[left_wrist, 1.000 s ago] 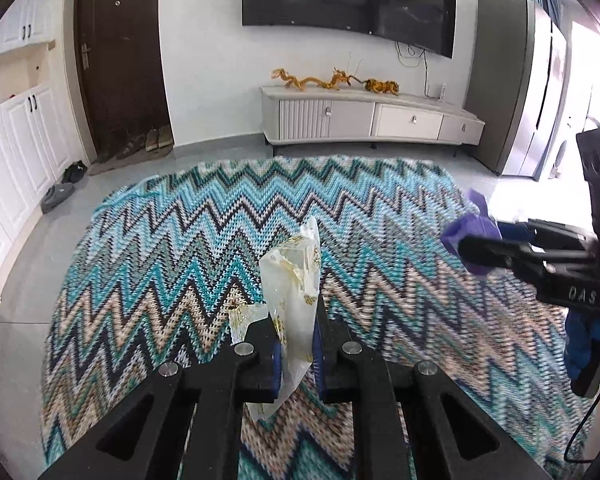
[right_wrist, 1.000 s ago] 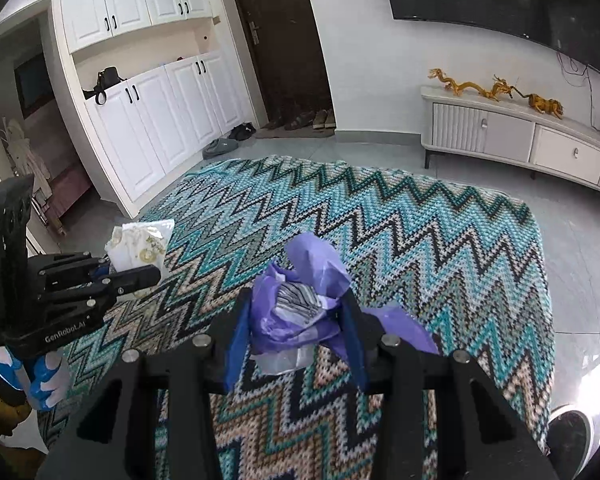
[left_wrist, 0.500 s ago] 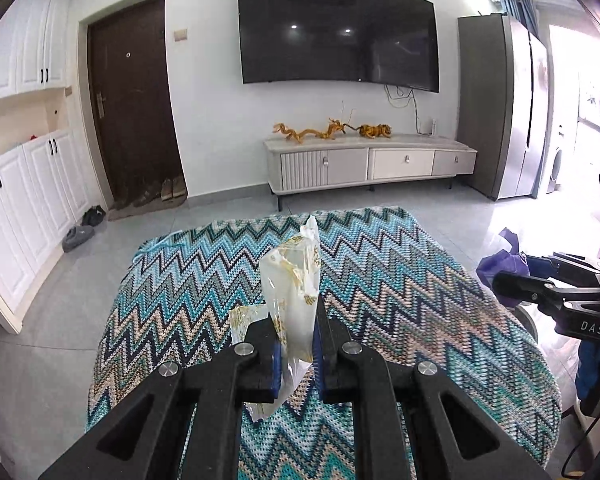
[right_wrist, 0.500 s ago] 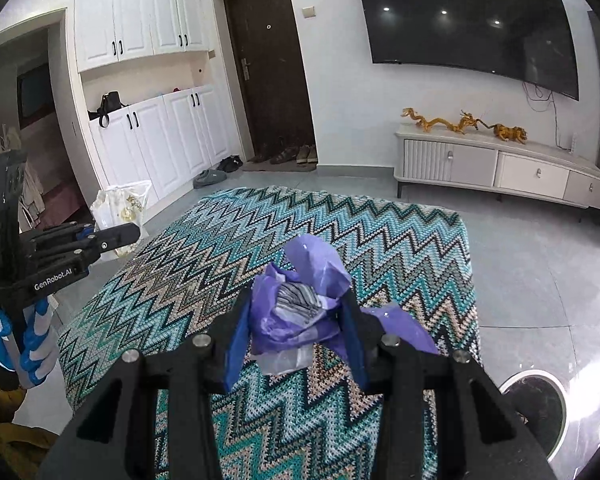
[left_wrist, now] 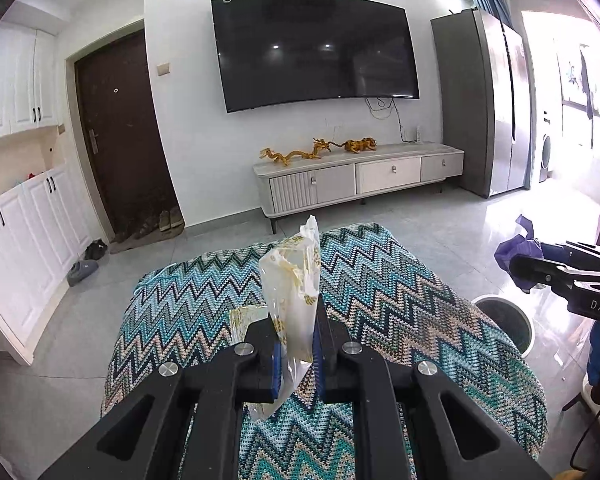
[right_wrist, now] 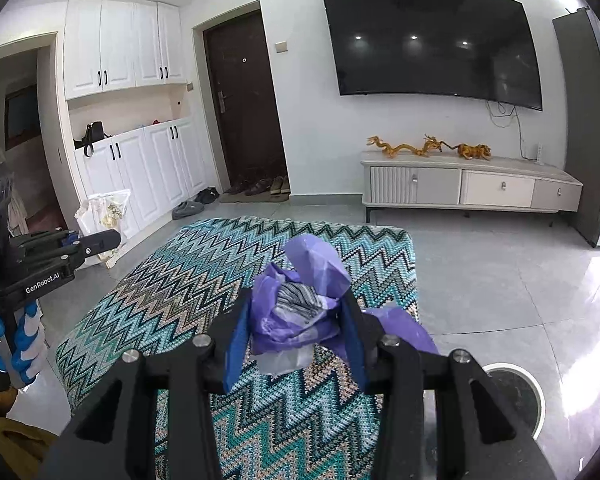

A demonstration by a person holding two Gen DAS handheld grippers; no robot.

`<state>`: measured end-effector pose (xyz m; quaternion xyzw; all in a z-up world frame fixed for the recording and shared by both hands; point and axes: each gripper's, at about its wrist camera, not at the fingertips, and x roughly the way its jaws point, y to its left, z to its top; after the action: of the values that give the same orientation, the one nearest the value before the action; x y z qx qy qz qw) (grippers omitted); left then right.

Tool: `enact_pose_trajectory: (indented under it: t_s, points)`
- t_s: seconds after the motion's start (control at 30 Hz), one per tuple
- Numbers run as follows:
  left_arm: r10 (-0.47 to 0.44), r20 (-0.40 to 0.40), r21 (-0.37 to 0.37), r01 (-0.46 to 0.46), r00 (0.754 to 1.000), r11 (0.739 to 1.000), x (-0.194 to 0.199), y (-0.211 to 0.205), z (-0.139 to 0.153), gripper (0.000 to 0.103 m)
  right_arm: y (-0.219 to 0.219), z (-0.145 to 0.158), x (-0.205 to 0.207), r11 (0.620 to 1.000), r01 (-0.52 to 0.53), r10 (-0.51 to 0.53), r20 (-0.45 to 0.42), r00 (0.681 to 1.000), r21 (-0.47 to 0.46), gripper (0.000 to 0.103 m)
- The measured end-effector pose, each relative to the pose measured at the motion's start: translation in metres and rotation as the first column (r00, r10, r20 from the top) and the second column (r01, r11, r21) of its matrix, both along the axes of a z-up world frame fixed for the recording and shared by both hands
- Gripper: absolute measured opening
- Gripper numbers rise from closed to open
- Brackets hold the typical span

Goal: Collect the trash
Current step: 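Carry the wrapper and purple bag over the bin with both grippers, then open both grippers over the bin to drop the items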

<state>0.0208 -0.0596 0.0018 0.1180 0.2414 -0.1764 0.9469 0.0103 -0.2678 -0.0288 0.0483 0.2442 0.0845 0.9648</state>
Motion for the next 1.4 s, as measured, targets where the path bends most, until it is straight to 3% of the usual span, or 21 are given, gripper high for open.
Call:
enact_pose_trajectory:
  t_s: [0.37,0.7,0.83,1.03,1.17,1.27,1.3,1.4]
  points:
    - [-0.085,-0.032,0.101,0.088,0.996,0.991,0.014,-0.076,-0.006,0.012,-0.076,-0.023,-0.017,0.987,0.141,-0.142,0.001,0.99,0.077,0.04]
    - [-0.239,-0.153,0.195,0.266,0.959,0.944,0.033,-0.195,-0.045,0.012,-0.16,-0.089,-0.028,0.936,0.315,-0.299,-0.116,0.947,0.159,0.04]
    - [-0.309,-0.253,0.184,0.359,0.917,0.915,0.046,-0.253,-0.068,0.015,-0.195,-0.118,-0.029,0.907,0.382,-0.352,-0.18,0.919,0.179,0.04]
    - [-0.394,-0.426,0.064,0.462,0.814,0.885,0.072,-0.342,-0.102,0.015,-0.245,-0.159,-0.018,0.862,0.473,-0.421,-0.263,0.868,0.183,0.04]
    - [-0.421,-0.527,-0.012,0.489,0.738,0.872,0.081,-0.391,-0.131,0.015,-0.273,-0.184,-0.012,0.838,0.514,-0.449,-0.304,0.84,0.182,0.041]
    - [-0.422,-0.577,-0.043,0.49,0.699,0.87,0.086,-0.419,-0.151,0.016,-0.292,-0.203,-0.006,0.822,0.54,-0.464,-0.338,0.819,0.179,0.042]
    - [-0.426,-0.592,-0.055,0.493,0.684,0.868,0.088,-0.426,-0.158,0.018,-0.297,-0.21,-0.005,0.817,0.548,-0.469,-0.35,0.811,0.176,0.042]
    - [-0.421,-0.624,-0.077,0.485,0.658,0.871,0.092,-0.437,-0.173,0.04,-0.307,-0.229,-0.002,0.807,0.567,-0.478,-0.381,0.792,0.167,0.044]
